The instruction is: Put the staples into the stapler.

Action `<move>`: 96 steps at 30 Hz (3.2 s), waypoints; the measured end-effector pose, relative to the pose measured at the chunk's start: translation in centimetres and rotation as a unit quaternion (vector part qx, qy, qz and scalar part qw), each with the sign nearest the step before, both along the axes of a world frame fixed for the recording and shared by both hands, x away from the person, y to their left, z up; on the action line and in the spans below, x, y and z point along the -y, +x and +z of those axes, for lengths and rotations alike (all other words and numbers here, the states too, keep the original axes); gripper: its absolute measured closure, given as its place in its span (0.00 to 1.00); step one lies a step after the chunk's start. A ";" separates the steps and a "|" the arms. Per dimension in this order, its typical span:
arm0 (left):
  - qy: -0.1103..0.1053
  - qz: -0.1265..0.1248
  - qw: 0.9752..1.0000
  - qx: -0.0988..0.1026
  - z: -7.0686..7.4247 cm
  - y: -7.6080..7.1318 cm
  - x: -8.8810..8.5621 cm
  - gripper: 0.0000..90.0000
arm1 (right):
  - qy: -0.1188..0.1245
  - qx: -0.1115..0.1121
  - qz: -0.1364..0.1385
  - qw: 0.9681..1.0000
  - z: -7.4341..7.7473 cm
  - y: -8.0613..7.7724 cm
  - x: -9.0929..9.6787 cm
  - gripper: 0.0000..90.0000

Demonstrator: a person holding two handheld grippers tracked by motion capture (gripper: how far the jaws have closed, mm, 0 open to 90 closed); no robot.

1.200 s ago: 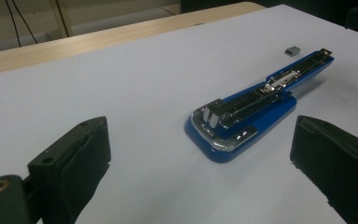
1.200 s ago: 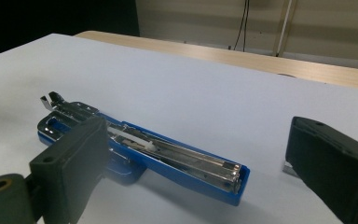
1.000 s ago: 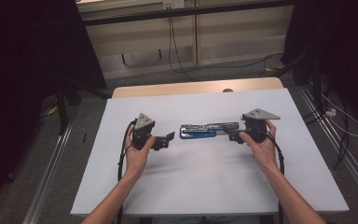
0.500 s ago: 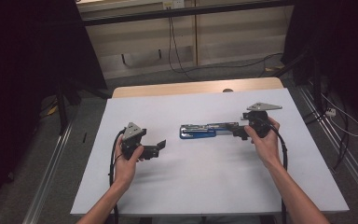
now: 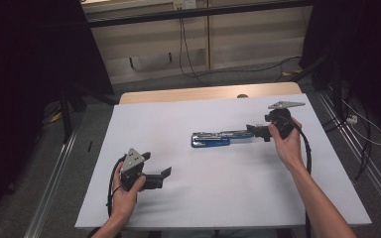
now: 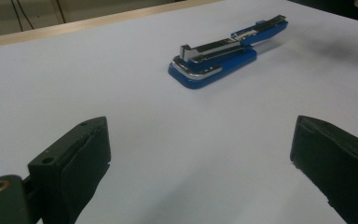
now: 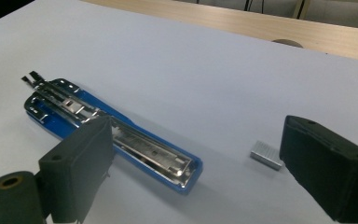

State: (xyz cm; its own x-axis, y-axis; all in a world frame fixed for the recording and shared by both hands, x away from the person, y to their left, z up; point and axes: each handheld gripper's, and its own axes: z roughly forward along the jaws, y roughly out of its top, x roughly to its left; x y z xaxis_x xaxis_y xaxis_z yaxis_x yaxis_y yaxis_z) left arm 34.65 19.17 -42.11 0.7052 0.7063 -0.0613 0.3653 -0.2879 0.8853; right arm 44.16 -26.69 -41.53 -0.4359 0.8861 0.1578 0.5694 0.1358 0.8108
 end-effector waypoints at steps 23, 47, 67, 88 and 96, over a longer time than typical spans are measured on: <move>0.001 0.004 1.000 0.010 -0.3 -1.0 -0.4 0.06 | -0.050 -0.021 0.007 0.998 0.6 3.4 3.4 0.22; -0.006 0.011 1.000 -0.003 -0.4 -1.0 -0.4 0.04 | -0.152 -0.088 0.083 0.981 -0.3 5.7 3.4 0.45; -0.002 0.011 1.000 -0.004 -0.5 -0.9 -0.5 0.04 | -0.164 -0.106 0.122 0.973 -2.3 6.7 1.9 0.66; -0.006 0.014 1.000 0.003 -0.4 -0.9 -0.5 0.05 | -0.151 -0.126 0.130 0.972 -2.7 6.9 1.9 0.84; -0.008 0.013 1.000 0.001 -0.4 -0.8 -0.5 0.05 | -0.146 -0.130 0.131 0.972 -2.7 7.0 1.9 0.88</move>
